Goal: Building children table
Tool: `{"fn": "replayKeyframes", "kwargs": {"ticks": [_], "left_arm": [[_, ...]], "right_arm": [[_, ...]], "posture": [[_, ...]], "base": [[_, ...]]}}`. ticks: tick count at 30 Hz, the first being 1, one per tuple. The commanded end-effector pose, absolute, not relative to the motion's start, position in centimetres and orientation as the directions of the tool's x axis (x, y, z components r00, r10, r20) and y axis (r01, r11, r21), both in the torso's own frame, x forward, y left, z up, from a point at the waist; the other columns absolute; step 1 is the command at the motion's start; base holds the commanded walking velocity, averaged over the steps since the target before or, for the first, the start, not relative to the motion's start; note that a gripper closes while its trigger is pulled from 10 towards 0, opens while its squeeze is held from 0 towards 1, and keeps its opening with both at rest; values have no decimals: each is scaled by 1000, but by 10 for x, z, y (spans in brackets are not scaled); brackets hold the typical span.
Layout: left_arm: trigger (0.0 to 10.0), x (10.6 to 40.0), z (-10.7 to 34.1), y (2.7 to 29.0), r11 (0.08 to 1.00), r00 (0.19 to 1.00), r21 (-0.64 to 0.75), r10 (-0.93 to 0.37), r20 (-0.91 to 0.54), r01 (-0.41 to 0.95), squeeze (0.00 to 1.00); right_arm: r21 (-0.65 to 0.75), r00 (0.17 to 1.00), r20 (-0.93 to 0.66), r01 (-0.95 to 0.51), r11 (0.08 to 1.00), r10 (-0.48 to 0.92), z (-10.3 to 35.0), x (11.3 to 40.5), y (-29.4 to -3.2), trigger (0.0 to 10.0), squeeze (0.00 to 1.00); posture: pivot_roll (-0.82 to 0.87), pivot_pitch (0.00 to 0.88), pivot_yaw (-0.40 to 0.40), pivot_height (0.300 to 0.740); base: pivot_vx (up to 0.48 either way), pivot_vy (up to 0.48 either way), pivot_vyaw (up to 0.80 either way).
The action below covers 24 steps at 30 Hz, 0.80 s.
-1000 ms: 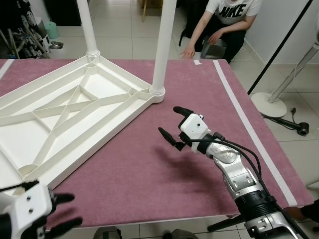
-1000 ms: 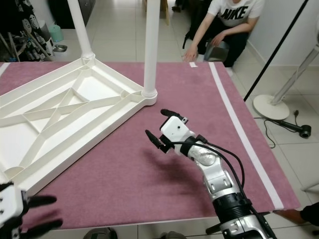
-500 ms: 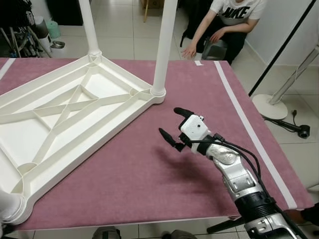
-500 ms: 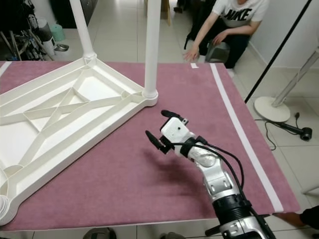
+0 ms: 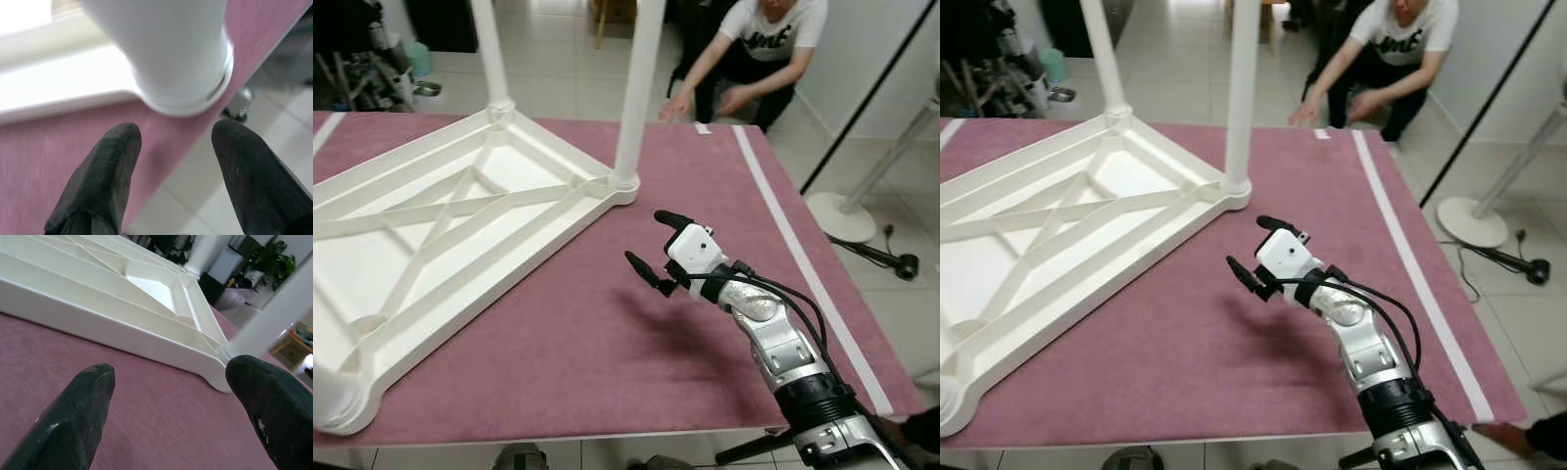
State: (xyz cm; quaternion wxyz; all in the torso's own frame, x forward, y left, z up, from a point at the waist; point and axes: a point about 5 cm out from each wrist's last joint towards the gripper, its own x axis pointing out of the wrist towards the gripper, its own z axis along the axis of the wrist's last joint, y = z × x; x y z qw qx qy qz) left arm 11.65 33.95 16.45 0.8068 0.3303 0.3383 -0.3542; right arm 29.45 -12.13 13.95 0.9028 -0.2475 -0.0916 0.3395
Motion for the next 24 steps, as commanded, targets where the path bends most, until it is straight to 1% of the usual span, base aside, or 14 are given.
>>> {"fn": "replayKeyframes", "kwargs": {"ticks": [1,7,8,9,11,12,13,14,15,16,18,20,23,24], "left_arm": [[10000,125,166,316,508,554,316,-429,-714,801,0],[10000,124,158,296,483,509,258,-514,-690,837,0],[10000,126,154,285,484,502,233,-557,-662,844,0],[10000,126,154,285,484,502,233,-557,-662,844,0],[10000,133,150,268,498,513,211,-611,-603,841,0],[10000,133,150,268,498,513,211,-611,-603,841,0],[10000,143,146,257,535,549,206,-629,-550,819,0],[10000,143,146,257,535,549,206,-629,-550,819,0],[10000,156,143,246,582,597,205,-633,-493,787,0],[10000,156,143,246,582,597,205,-633,-493,787,0],[10000,180,140,226,669,678,180,-629,-379,721,0],[10000,189,140,216,702,707,158,-624,-332,695,0],[10000,195,140,209,721,723,141,-621,-301,678,0],[10000,202,141,198,742,741,114,-620,-259,661,0]], "right_arm": [[-507,751,1,-569,647,661,139,294,-121,10000,0],[-505,753,1,-568,650,658,138,293,-121,10000,0],[-503,753,0,-569,651,658,138,292,-121,10000,0],[-503,753,0,-569,651,658,138,292,-121,10000,0],[-501,752,1,-570,651,659,137,292,-119,10000,0],[-501,752,1,-570,651,659,137,292,-119,10000,0],[-501,751,0,-572,650,661,136,292,-118,10000,0],[-501,751,0,-572,650,661,136,292,-118,10000,0],[-499,750,1,-573,650,662,136,291,-117,10000,0],[-499,750,1,-573,650,662,136,291,-117,10000,0],[-497,751,1,-573,652,661,136,290,-117,10000,0],[-499,753,0,-571,653,658,136,290,-118,10000,0],[-500,754,-1,-569,653,657,136,290,-119,10000,0],[-499,757,-1,-567,655,654,136,289,-119,10000,0]], "posture": [[197,0,-4,740],[192,0,4,740],[192,0,5,740],[192,0,5,740],[191,0,8,740],[191,0,8,740],[187,0,10,740],[187,0,10,740],[182,0,13,740],[182,0,13,740],[165,0,18,740],[165,0,18,740],[154,0,22,740],[149,0,27,740]], "base": [[0,0,0],[0,0,0],[0,0,0],[0,0,0],[0,0,0],[0,0,0],[0,0,0],[0,0,0],[0,0,0],[0,0,0],[0,0,0],[0,0,0],[0,0,0],[0,0,0]]}}
